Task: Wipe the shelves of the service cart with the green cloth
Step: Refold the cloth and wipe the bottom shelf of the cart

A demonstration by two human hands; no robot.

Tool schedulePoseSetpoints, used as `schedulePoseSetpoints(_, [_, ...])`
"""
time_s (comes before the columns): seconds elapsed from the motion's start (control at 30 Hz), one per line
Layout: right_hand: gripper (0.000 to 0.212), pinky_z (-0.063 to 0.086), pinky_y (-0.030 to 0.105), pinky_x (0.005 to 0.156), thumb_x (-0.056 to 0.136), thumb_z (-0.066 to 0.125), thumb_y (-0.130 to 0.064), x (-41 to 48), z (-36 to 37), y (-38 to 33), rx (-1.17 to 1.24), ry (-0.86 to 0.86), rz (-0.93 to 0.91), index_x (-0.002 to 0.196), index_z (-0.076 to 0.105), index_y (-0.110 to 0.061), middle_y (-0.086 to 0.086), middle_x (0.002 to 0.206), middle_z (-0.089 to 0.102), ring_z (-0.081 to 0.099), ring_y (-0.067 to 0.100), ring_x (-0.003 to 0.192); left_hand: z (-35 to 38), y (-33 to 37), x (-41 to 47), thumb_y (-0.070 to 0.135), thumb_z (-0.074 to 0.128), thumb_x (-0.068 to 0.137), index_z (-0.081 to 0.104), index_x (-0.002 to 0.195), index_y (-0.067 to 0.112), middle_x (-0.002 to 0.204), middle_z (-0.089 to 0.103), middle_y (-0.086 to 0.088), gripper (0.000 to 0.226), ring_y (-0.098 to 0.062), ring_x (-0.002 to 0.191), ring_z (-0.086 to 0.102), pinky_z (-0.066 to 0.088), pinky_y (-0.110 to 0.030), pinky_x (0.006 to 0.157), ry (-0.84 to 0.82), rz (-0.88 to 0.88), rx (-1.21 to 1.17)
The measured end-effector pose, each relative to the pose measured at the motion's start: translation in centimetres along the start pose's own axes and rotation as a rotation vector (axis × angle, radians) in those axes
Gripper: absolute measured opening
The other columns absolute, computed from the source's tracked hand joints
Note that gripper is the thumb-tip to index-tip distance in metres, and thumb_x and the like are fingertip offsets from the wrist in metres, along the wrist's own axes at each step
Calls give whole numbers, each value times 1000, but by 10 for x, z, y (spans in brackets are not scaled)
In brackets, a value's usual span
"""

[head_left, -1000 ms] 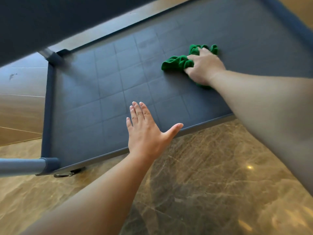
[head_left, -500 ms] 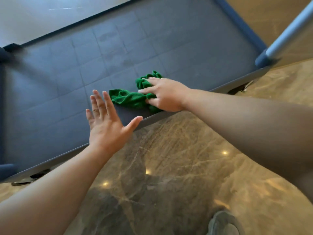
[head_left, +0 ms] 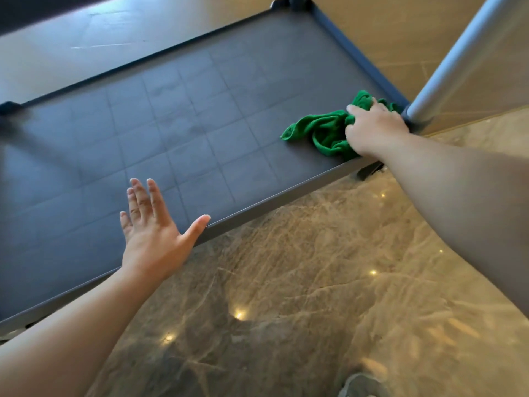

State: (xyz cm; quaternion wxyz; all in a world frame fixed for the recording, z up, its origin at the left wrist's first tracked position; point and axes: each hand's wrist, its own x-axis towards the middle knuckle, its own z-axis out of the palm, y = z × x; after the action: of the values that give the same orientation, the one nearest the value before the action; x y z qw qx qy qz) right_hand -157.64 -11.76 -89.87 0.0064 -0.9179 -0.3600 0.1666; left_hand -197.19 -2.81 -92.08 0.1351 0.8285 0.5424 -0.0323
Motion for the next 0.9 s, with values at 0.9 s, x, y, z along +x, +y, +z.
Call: schedulePoseSetpoints(0.9, [63, 9, 51, 123, 103, 34, -37, 56, 15, -60, 233, 114, 29, 160, 13, -19, 21, 166, 4, 3, 36, 153, 29, 182, 44, 54, 18, 99, -7, 158, 10, 164, -20, -14, 77, -23, 151, -21, -5, -44, 122, -200, 282, 69])
